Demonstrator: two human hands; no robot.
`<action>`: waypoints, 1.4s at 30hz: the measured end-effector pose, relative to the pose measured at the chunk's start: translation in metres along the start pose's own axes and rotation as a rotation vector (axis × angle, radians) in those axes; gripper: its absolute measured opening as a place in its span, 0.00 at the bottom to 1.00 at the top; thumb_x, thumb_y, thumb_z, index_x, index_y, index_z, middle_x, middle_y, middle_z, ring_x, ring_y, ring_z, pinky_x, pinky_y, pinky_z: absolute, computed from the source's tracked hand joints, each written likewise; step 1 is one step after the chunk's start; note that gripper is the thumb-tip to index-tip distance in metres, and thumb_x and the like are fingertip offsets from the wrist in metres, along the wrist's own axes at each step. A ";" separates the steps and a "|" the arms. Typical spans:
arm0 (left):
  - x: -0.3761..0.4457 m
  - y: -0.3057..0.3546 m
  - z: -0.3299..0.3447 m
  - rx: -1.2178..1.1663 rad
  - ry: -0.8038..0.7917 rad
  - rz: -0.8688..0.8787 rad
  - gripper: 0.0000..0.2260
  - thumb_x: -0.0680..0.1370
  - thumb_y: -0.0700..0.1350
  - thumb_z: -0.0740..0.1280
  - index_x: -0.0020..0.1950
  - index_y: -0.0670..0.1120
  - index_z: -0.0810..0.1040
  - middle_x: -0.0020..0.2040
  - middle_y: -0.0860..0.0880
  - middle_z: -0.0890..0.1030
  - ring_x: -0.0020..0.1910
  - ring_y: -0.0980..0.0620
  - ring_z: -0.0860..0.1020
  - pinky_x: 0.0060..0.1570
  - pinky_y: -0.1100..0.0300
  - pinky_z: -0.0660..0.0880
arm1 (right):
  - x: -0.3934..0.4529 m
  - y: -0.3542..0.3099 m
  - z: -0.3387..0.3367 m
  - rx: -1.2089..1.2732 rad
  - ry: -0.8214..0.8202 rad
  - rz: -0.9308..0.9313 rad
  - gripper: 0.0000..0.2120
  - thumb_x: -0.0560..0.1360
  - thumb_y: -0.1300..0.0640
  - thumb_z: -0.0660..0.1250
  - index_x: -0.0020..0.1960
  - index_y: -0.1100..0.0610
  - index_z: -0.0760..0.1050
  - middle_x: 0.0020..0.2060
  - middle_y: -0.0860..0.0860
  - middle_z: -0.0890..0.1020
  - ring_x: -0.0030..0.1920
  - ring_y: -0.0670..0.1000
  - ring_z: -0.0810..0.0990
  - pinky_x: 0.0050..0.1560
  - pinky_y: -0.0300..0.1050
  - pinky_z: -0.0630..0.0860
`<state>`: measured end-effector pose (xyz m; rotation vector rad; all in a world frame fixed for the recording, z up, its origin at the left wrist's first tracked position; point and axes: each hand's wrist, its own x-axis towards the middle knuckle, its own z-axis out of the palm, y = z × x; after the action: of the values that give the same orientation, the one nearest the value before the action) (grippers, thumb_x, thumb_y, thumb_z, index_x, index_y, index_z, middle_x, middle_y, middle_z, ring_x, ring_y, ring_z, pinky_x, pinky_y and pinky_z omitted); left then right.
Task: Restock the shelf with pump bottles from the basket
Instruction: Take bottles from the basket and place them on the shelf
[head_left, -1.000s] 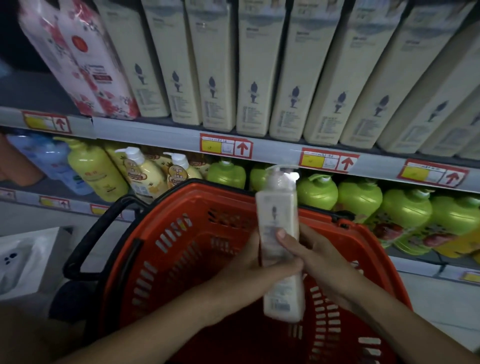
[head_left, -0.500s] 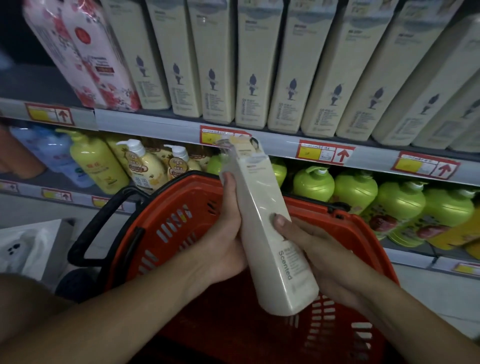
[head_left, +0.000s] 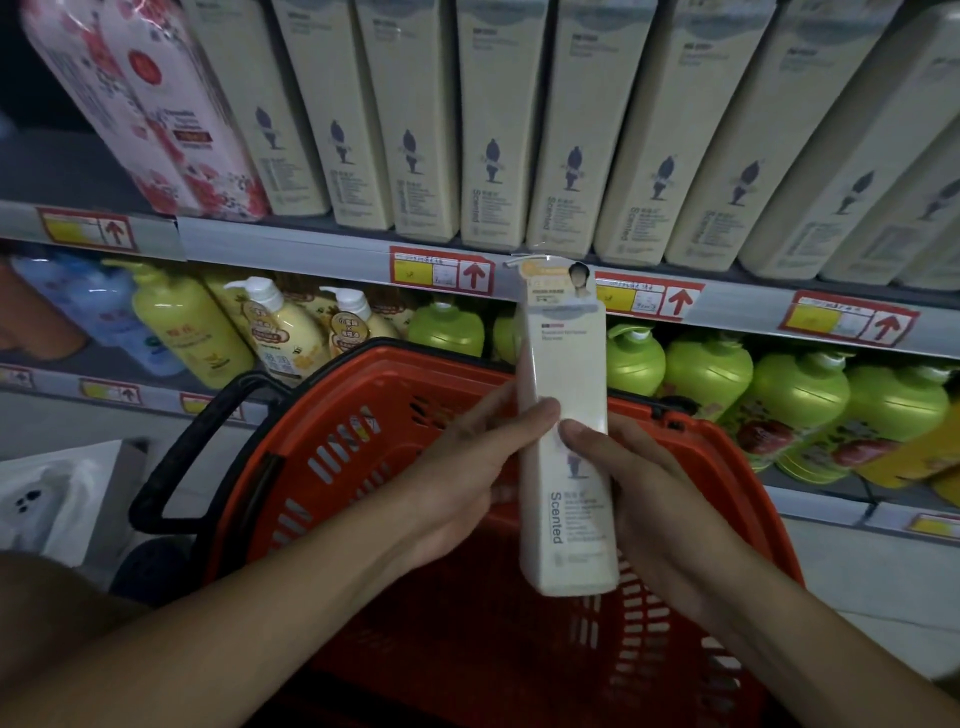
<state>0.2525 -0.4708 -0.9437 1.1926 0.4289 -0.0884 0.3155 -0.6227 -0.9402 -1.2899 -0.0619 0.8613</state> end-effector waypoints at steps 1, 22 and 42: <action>0.001 -0.001 -0.001 -0.012 0.001 -0.004 0.18 0.76 0.51 0.69 0.66 0.55 0.77 0.60 0.49 0.84 0.56 0.51 0.83 0.50 0.52 0.77 | 0.001 0.000 -0.001 -0.012 -0.008 -0.005 0.14 0.77 0.55 0.66 0.62 0.53 0.79 0.53 0.56 0.85 0.51 0.54 0.85 0.51 0.52 0.81; -0.014 0.019 0.008 0.245 0.124 0.261 0.25 0.74 0.39 0.75 0.67 0.50 0.73 0.59 0.51 0.85 0.57 0.48 0.83 0.58 0.41 0.79 | -0.013 -0.027 -0.003 -0.111 -0.014 -0.218 0.18 0.75 0.60 0.69 0.65 0.55 0.78 0.56 0.57 0.85 0.59 0.60 0.83 0.58 0.54 0.80; -0.045 0.240 0.259 0.403 -0.070 0.964 0.29 0.73 0.46 0.77 0.69 0.59 0.69 0.63 0.60 0.80 0.61 0.66 0.78 0.59 0.58 0.79 | -0.168 -0.307 -0.071 -0.469 0.155 -0.988 0.18 0.80 0.58 0.62 0.69 0.52 0.75 0.61 0.48 0.84 0.63 0.48 0.81 0.64 0.49 0.77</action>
<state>0.3526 -0.6244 -0.6379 1.6773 -0.2714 0.6388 0.3935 -0.7849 -0.6320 -1.5146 -0.7485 -0.1200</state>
